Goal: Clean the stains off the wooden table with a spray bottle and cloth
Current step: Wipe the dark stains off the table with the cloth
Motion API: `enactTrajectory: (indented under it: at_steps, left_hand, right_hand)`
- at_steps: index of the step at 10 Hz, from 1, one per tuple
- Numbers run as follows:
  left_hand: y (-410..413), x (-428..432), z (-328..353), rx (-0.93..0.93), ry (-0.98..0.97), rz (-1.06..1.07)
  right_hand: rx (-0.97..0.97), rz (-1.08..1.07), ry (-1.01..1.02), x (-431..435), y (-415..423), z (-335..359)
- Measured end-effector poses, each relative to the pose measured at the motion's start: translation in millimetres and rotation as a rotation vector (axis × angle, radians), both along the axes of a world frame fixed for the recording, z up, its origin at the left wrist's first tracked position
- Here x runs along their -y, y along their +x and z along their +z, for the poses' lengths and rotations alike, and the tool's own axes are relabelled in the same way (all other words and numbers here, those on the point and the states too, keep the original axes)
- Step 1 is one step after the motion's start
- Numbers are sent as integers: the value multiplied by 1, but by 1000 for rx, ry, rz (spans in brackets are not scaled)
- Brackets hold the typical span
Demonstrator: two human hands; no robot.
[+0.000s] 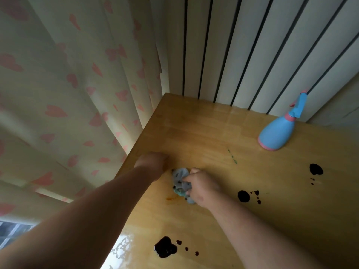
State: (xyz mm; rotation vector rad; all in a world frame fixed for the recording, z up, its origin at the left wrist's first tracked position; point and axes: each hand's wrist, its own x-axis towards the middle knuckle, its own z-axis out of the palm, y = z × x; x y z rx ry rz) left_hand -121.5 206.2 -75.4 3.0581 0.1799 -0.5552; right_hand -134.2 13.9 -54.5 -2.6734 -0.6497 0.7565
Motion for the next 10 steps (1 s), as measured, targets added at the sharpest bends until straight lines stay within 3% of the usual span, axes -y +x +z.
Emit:
enactTrajectory:
  at_steps: [2, 5, 6, 7, 10]
  left_hand:
    - [0, 1, -1, 7, -22, 8]
    - [-2, 3, 3, -3, -52, 55]
    - [-2, 3, 1, -4, -68, 71]
    - [-3, 4, 2, -8, -72, 74]
    - [-4, 2, 1, -19, -31, 19]
  right_hand:
    - [-120, -49, 167, -9, -12, -1]
    - [-146, 39, 61, -17, -13, 8]
    - [-90, 110, -45, -22, -15, 10]
    - [89, 157, -146, -32, -22, 10]
    - [122, -144, 44, -38, -32, -7]
